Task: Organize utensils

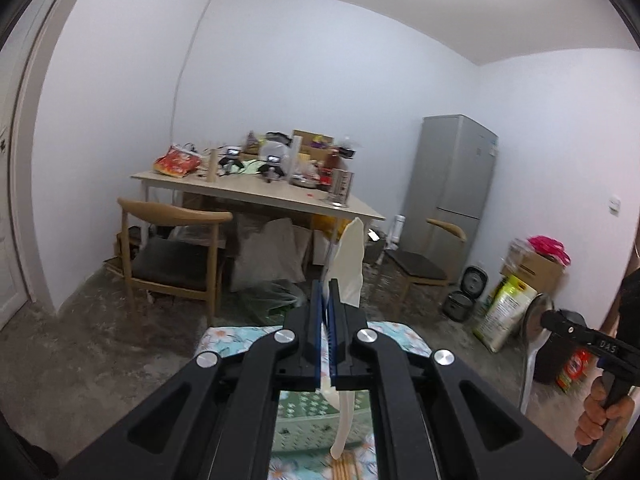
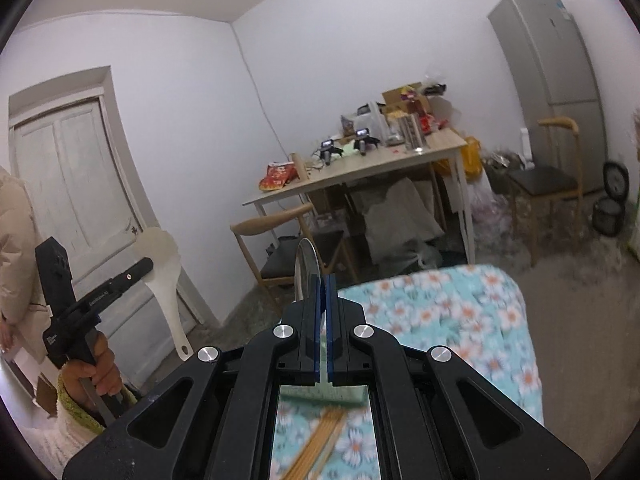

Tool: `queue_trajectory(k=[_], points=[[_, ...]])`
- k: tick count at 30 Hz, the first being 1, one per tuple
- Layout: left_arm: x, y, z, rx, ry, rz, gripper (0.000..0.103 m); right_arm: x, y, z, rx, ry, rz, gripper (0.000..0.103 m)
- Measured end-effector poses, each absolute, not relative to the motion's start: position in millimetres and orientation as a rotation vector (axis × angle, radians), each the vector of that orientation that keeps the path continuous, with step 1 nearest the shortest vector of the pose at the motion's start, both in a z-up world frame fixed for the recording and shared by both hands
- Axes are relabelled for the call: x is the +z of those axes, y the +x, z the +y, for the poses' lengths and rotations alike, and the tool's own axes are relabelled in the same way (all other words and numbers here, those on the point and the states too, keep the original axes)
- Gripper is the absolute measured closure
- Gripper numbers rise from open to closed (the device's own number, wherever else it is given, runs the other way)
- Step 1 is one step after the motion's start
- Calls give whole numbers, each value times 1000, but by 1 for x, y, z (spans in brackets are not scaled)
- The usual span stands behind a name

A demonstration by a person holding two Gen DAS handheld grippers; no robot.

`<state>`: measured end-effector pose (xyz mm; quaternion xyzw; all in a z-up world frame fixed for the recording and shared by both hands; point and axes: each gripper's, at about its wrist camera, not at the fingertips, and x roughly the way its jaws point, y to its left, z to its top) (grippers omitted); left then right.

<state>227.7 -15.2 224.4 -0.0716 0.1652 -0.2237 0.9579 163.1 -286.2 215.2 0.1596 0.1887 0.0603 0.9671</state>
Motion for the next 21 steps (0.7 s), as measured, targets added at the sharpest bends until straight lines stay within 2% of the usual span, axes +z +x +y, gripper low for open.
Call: queue_trajectory(k=[10, 21], points=[[180, 291, -22, -444, -158, 317, 101, 196, 247, -270, 101, 256, 430, 103], [122, 320, -37, -432, -146, 289, 101, 180, 285, -251, 24, 114, 399, 103]])
